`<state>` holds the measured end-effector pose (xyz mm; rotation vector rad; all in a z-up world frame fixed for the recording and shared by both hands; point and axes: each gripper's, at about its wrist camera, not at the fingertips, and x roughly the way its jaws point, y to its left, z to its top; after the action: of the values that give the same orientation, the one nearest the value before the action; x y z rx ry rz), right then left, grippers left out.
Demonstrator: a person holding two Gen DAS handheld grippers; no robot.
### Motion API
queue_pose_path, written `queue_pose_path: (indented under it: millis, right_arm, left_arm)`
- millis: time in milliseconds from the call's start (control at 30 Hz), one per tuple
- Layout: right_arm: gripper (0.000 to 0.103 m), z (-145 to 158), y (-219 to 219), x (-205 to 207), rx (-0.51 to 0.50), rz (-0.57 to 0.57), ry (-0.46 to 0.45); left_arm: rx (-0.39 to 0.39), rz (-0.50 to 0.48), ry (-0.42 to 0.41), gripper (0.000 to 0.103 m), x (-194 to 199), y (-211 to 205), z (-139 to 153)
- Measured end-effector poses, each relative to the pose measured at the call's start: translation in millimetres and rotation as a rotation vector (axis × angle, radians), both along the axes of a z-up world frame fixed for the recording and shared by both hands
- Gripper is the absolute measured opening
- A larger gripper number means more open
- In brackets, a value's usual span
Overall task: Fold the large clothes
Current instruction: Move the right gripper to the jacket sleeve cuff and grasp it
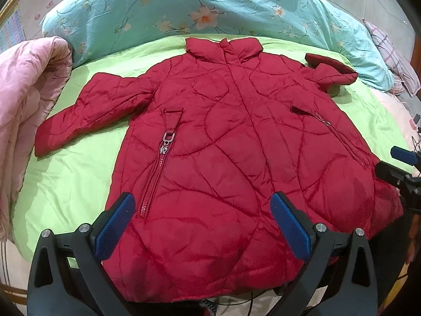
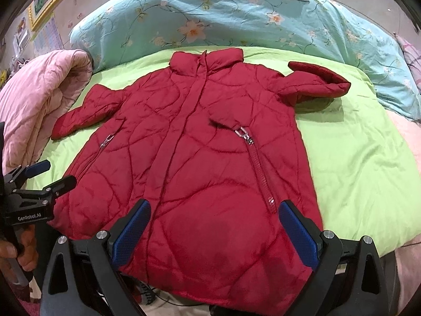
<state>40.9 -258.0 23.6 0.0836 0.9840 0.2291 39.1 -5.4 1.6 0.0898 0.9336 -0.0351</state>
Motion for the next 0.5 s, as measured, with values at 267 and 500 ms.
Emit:
queue_pose_path:
  millis: [267, 500]
  right_arm:
    - [0.099, 1, -9, 26, -0.003, -0.009, -0.015]
    - [0.099, 1, -23, 50, -0.01, -0.026, -0.026]
  left_arm:
    - [-0.007, 0.001, 0.014, 0.103, 19, 0, -2]
    - [-0.015, 0.012, 0.023, 0.103, 36, 1, -5]
